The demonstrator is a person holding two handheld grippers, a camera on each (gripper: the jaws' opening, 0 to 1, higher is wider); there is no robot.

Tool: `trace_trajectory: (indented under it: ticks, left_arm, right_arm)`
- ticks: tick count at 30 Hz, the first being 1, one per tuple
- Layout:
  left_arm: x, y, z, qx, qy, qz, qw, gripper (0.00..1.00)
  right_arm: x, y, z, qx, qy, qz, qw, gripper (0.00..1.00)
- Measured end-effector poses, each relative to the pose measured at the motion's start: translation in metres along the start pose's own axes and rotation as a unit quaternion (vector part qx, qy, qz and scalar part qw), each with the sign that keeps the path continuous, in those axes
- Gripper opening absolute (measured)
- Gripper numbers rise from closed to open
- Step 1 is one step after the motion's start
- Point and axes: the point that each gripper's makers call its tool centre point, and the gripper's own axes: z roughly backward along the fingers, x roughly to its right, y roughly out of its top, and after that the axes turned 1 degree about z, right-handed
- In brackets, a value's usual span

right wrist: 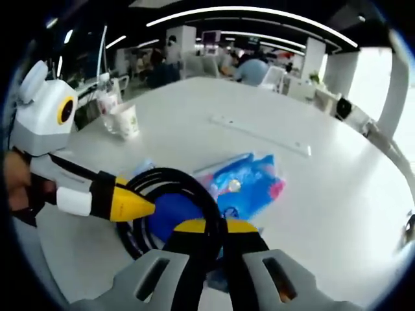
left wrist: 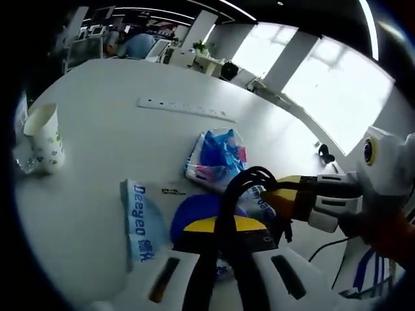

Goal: Arrange the tabletop items into an orderly group along one side of the table until the central work area is clear of visible clutter.

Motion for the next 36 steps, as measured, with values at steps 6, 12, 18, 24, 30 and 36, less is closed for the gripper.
trace_trajectory:
  ticks: [6,12,18,24,30,36]
  left_arm:
    - [0.002,-0.008,0.009,-0.003,0.000,0.000,1.0000,0.04]
    - [0.004,-0.016,0.016,-0.006,0.002,-0.001,1.0000,0.04]
    - [0.006,-0.022,0.020,-0.007,0.004,-0.004,1.0000,0.04]
    - [0.009,-0.027,0.022,-0.010,0.006,-0.006,0.9999,0.04]
    - [0.013,-0.033,0.024,-0.013,0.008,-0.008,0.9999,0.04]
    - [0.017,-0.040,0.025,-0.019,0.010,-0.010,0.9997,0.04]
  right_arm:
    - [-0.008,-0.005,0.007,-0.001,0.002,-0.002,1.0000,0.04]
    - [-0.015,-0.011,0.012,-0.002,0.004,-0.005,1.0000,0.04]
    - [-0.018,-0.015,0.017,-0.001,0.004,-0.006,1.0000,0.04]
    - [-0.020,-0.021,0.022,-0.003,0.004,-0.010,0.9999,0.04]
    - [-0.021,-0.027,0.026,-0.004,0.005,-0.012,0.9999,0.04]
    - [-0.022,-0.034,0.031,-0.007,0.006,-0.018,0.9998,0.04]
